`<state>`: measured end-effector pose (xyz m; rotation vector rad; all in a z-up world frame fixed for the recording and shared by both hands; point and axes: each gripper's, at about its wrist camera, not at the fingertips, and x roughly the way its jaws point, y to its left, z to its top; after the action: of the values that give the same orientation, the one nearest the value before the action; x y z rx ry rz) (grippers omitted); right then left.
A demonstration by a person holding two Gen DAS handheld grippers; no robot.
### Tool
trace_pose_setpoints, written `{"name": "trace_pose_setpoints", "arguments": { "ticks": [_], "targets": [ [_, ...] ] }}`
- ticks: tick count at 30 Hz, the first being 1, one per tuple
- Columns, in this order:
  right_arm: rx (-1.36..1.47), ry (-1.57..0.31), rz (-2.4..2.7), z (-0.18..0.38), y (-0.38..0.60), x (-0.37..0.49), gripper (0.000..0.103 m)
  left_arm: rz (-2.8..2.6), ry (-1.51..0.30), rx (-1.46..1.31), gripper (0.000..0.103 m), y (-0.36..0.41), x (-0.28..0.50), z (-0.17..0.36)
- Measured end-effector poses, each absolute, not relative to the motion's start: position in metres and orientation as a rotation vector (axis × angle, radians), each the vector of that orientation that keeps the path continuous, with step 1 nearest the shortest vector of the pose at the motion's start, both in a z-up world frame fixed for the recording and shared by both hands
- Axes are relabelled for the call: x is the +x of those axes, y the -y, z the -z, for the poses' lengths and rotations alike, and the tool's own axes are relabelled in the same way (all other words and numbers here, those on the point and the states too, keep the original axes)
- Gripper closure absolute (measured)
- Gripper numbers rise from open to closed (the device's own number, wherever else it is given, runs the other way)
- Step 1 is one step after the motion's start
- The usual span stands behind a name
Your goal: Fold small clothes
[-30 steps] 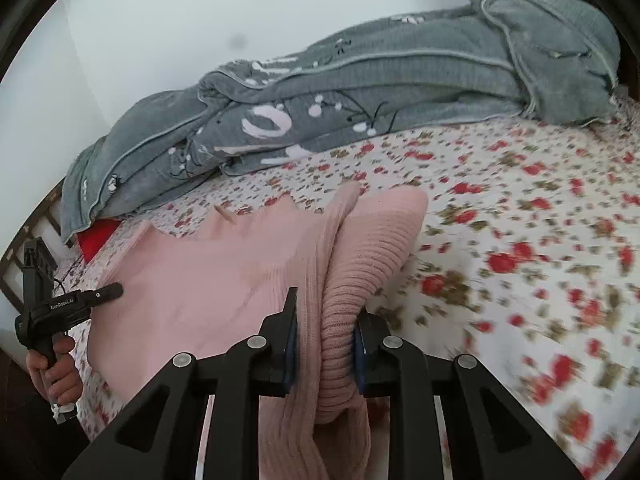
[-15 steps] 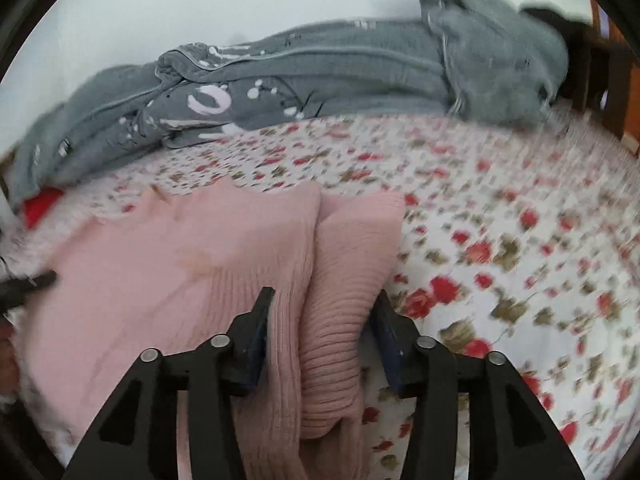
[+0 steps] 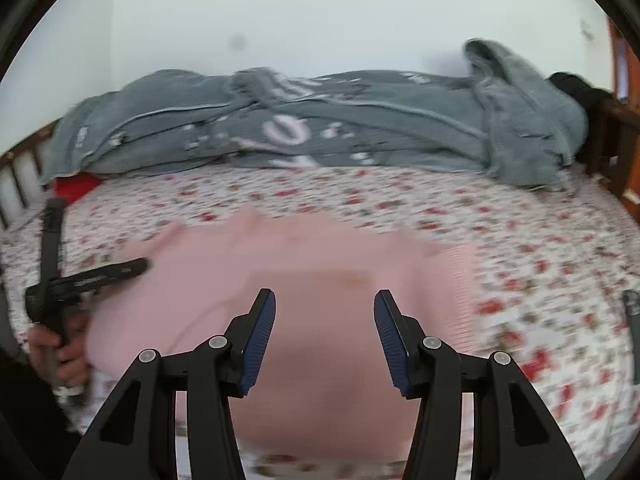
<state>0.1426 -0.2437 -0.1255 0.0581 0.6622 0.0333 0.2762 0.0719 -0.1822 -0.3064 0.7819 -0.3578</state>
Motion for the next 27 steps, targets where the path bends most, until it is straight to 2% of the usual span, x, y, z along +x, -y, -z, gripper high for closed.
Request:
{"name": "trace_pose_setpoints", "arguments": {
  "ticks": [10, 19, 27],
  "targets": [
    [-0.011, -0.728, 0.01, 0.171, 0.187, 0.167, 0.053, 0.386, -0.76, -0.31, 0.051, -0.074, 0.271, 0.183],
    [0.062, -0.774, 0.049, 0.176, 0.19, 0.192, 0.052, 0.404, -0.766, -0.313, 0.049, -0.074, 0.269, 0.183],
    [-0.019, -0.776, 0.041, 0.172, 0.181, 0.147, 0.052, 0.42, -0.768, -0.328, 0.048, -0.075, 0.269, 0.183]
  ]
}}
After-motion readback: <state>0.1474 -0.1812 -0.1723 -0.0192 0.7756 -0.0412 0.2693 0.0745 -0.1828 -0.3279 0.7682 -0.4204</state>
